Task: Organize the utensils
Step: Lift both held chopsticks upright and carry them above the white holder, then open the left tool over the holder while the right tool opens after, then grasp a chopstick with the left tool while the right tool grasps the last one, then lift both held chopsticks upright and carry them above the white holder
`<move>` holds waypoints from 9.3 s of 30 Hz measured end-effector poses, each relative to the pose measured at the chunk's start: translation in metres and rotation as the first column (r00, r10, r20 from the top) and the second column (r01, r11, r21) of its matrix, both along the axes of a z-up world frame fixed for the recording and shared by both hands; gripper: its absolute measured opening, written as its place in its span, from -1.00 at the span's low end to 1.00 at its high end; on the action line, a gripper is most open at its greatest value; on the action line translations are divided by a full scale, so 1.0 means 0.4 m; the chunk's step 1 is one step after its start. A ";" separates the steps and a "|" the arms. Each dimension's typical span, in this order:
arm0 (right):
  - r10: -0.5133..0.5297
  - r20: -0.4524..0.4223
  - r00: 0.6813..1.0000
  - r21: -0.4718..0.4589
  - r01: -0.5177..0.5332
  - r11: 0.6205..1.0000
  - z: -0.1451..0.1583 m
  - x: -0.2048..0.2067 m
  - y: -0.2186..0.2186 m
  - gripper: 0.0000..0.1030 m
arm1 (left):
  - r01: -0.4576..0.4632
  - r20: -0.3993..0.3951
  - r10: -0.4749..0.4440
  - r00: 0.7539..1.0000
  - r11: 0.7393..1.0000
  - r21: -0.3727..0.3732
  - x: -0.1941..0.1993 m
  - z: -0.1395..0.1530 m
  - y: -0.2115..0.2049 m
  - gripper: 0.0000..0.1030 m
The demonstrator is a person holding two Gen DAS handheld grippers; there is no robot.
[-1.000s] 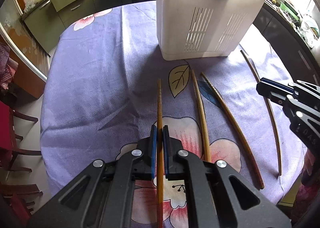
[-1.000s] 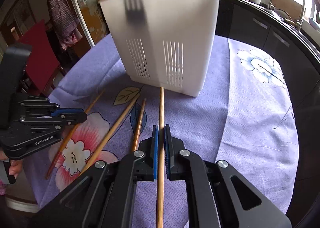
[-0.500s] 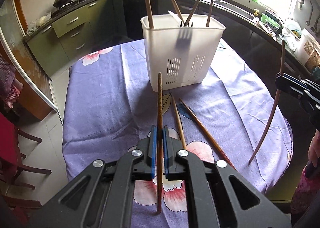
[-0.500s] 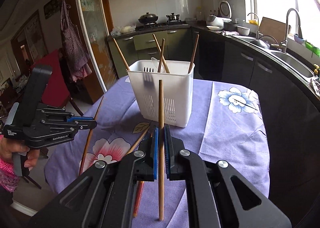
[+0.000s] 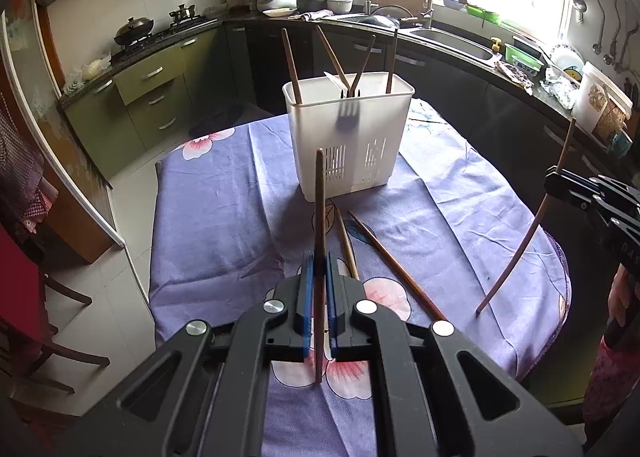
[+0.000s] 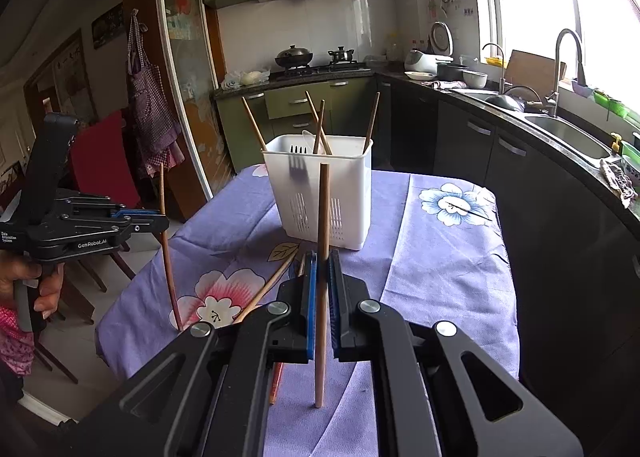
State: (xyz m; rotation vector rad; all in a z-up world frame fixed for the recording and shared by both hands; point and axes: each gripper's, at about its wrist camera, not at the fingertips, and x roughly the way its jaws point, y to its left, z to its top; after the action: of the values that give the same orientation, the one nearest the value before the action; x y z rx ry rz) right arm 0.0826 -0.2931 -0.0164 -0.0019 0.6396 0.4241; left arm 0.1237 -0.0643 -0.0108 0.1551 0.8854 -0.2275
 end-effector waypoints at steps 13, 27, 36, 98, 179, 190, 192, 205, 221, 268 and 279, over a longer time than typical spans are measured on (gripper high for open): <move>-0.001 0.014 1.000 0.005 0.001 1.000 0.017 -0.002 0.003 -0.88 | 0.011 0.033 -0.011 0.999 1.000 -0.009 -0.019 0.038 0.002 -0.89; 0.030 0.087 0.996 0.010 -0.031 0.999 0.124 0.057 0.043 -0.88 | 0.043 0.127 -0.033 0.991 0.996 -0.075 0.081 0.182 -0.029 -0.89; 0.025 0.115 0.993 0.005 -0.026 1.000 0.172 0.128 0.060 -0.88 | 0.032 0.339 0.022 0.940 0.988 -0.153 0.248 0.345 -0.074 -0.89; -0.118 0.035 0.992 -0.010 0.119 0.993 -0.011 0.172 0.012 -0.64 | -0.023 -0.220 -0.005 0.975 0.992 -0.124 0.213 -0.198 -0.074 -0.44; 0.026 -0.373 0.927 -0.213 -0.113 0.970 -0.383 0.404 0.325 -0.87 | -0.037 -0.062 0.030 0.998 0.992 -0.118 0.099 -0.095 0.005 -0.89; 0.020 -0.153 0.988 -0.018 -0.023 1.000 -0.149 0.246 0.176 -0.87 | -0.031 -0.032 0.027 0.999 0.993 -0.113 0.079 -0.066 0.003 -0.89; 0.010 -0.101 0.995 0.002 -0.010 1.000 -0.107 0.200 0.142 -0.87 | -0.030 -0.024 0.028 0.999 0.993 -0.113 0.071 -0.059 0.003 -0.89; -0.031 0.034 0.999 0.022 0.030 0.999 -0.013 0.021 0.056 -0.87 | -0.021 0.049 0.026 0.998 0.993 -0.115 0.006 -0.003 0.009 -0.89; -0.019 0.038 0.999 0.021 0.018 1.000 -0.018 -0.009 0.080 -0.87 | -0.006 0.098 0.017 0.995 0.994 -0.113 -0.048 0.027 0.016 -0.89; 0.019 0.058 0.998 0.019 -0.020 1.000 0.018 -0.006 0.106 -0.87 | 0.015 0.149 0.004 0.989 0.992 -0.123 -0.052 0.075 0.011 -0.89; 0.031 0.093 0.995 0.023 -0.033 0.999 0.080 0.023 0.105 -0.87 | 0.043 0.154 -0.020 0.988 0.988 -0.150 -0.015 0.121 -0.013 -0.89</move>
State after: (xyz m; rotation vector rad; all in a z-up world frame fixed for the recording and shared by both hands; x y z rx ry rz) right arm 0.0916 -0.2510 0.0155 -0.0079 0.5439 0.4600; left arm 0.1178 -0.0693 0.0376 0.0431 0.7107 -0.3081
